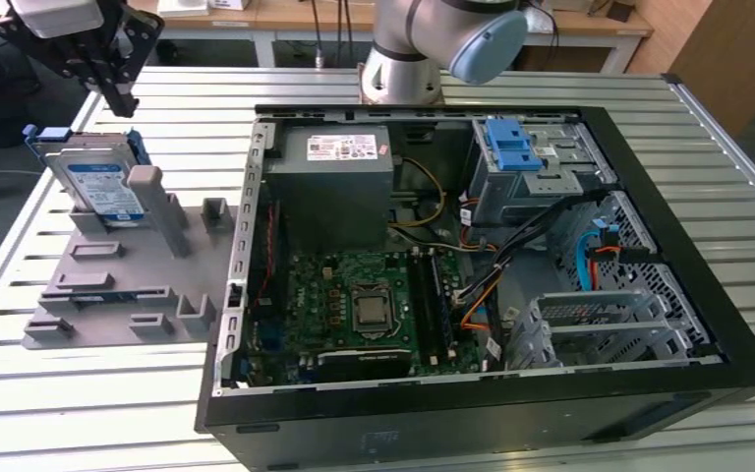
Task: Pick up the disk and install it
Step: 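Reach for the disk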
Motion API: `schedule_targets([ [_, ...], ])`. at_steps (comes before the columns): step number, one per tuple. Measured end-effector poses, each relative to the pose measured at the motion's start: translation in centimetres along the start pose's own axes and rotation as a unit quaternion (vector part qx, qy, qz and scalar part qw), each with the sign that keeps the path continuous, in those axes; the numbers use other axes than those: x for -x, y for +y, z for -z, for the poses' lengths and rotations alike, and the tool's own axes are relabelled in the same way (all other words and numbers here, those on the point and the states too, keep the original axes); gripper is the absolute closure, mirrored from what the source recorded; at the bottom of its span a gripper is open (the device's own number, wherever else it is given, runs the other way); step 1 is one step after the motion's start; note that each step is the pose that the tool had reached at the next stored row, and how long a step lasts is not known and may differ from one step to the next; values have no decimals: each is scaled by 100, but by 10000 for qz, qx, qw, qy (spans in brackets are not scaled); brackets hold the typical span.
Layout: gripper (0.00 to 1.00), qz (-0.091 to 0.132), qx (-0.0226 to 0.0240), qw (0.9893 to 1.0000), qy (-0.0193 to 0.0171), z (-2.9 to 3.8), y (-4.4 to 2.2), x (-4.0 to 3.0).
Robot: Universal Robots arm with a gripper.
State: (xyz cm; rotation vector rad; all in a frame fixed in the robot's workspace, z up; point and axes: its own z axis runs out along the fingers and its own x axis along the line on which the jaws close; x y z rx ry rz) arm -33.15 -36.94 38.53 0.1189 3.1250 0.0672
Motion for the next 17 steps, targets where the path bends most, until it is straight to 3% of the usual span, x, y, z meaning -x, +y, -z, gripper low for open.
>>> schedule_targets([
  [17, 89, 0, -1, 10000, 9, -20, 27, -294],
])
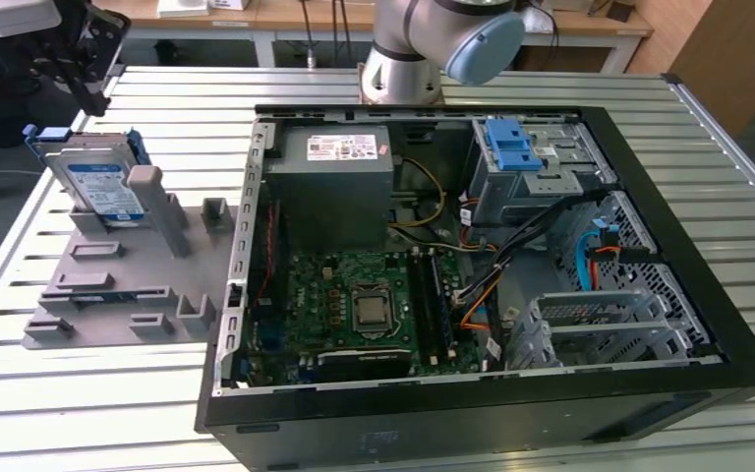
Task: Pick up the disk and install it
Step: 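Reach for the disk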
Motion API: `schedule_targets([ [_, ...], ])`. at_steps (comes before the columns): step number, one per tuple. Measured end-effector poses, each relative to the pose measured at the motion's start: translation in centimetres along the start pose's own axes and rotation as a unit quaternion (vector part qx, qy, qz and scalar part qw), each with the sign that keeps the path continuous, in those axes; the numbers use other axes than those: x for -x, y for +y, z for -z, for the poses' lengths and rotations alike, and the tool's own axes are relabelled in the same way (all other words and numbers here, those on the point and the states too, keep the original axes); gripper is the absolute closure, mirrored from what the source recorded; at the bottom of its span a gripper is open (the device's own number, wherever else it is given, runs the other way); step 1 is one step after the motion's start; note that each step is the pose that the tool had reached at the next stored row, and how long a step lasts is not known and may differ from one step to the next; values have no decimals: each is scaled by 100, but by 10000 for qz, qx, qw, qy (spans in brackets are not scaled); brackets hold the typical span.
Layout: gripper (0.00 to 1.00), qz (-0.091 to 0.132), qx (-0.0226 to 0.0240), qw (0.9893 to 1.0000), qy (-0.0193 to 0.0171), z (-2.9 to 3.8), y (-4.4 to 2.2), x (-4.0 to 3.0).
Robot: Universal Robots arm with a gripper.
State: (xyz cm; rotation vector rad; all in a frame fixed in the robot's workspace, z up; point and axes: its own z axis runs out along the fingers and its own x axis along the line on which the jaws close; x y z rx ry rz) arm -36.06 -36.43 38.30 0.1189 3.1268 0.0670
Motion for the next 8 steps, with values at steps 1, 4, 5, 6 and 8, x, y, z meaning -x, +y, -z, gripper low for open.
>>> schedule_targets([
  [1, 89, 0, 0, 10000, 0, -2, 2, -17],
  [4, 89, 0, 0, 10000, 0, -6, 12, -70],
  [5, 89, 0, 0, 10000, 0, -8, 15, -89],
  [6, 89, 0, 0, 10000, 0, -10, 18, -106],
  [8, 89, -1, 0, 10000, 0, -13, 24, -144],
])
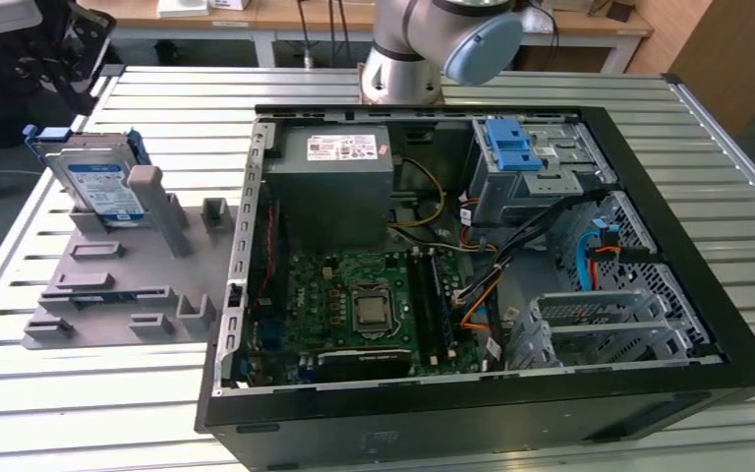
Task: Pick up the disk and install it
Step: 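Reach for the disk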
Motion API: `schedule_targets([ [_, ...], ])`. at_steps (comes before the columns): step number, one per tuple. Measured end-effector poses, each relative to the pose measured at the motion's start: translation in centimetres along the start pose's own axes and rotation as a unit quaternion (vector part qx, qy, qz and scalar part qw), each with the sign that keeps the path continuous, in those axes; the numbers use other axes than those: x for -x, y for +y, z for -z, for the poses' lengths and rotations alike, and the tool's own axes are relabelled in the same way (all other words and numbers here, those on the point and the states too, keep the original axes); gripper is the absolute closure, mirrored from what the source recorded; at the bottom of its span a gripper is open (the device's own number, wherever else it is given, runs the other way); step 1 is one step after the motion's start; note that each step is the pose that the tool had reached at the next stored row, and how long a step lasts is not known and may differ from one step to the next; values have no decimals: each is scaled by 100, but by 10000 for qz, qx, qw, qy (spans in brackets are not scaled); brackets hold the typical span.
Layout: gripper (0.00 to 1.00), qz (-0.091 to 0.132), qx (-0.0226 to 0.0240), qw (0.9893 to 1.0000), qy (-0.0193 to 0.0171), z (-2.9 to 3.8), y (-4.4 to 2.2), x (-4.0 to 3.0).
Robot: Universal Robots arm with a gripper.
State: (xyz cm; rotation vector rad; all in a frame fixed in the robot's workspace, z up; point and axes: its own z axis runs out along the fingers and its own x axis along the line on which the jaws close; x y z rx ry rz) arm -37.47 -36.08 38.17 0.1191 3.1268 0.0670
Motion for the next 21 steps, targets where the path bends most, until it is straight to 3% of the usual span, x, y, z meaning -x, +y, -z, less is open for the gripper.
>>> schedule_targets([
  [17, 89, 0, -1, 10000, 0, -50, 70, -435],
  [21, 89, 0, -1, 10000, 0, -55, 72, -498],
])
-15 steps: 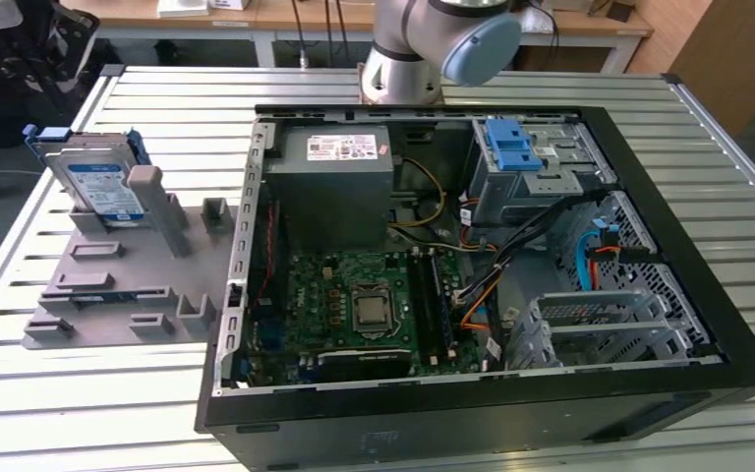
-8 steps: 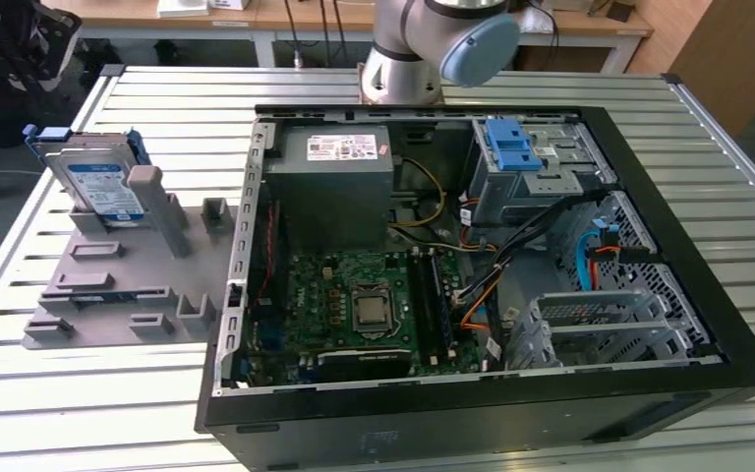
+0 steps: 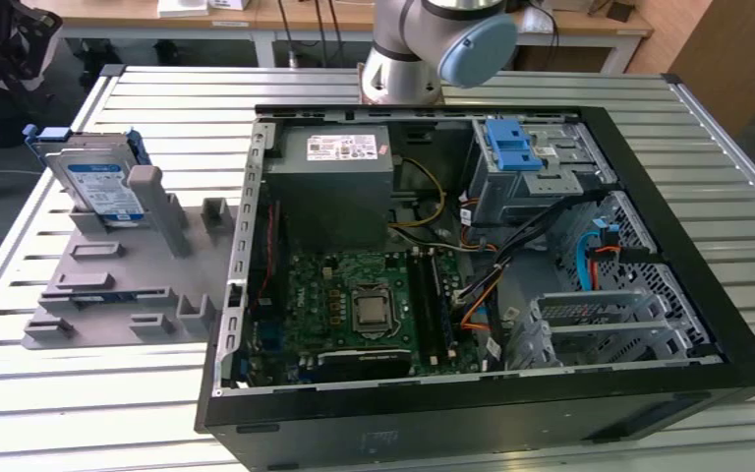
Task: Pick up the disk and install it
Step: 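Reach for the disk, then pick up the disk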
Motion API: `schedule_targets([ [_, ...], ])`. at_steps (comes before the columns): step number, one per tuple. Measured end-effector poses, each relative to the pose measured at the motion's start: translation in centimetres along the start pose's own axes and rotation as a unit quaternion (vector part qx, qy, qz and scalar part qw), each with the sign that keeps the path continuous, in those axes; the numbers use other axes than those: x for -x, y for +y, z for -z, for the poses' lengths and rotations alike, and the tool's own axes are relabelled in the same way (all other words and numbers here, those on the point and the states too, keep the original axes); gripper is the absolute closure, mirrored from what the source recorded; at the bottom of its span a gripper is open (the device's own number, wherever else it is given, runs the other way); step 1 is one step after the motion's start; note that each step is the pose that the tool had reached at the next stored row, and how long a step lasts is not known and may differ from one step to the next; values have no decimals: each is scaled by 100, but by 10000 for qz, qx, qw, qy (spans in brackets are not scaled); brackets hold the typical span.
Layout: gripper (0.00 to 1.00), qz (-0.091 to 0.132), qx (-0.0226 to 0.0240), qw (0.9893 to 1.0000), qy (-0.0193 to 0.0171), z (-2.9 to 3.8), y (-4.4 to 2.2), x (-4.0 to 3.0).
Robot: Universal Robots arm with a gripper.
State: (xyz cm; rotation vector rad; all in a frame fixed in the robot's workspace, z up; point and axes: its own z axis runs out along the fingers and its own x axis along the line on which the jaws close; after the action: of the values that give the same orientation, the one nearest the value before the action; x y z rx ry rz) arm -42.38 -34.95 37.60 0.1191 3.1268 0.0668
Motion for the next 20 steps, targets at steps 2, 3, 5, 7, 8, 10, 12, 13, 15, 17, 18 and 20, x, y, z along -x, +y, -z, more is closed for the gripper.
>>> schedule_targets([
  [2, 89, 1, 0, 10000, 0, 0, 0, 0],
  [3, 89, 1, 0, 10000, 0, 0, 0, 0],
  [5, 89, 0, 0, 10000, 0, -1, 0, -4],
  [7, 89, 0, 0, 10000, 0, 0, 0, -4],
  [8, 89, 0, 0, 10000, 0, 0, 0, -4],
  [10, 89, 0, 0, 10000, 0, -1, 0, -5],
  [12, 89, 0, 0, 10000, 0, -1, 0, -5],
  [13, 89, 1, 0, 10000, 0, -1, 0, -5],
  [15, 89, 13, 0, 10000, 1, -1, 0, -5],
  [17, 89, 41, 0, 10000, 2, 0, 0, -5],
  [18, 89, 61, 1, 10000, 3, -1, 0, -6],
  [20, 89, 138, 2, 9999, 6, -1, 0, -6],
])
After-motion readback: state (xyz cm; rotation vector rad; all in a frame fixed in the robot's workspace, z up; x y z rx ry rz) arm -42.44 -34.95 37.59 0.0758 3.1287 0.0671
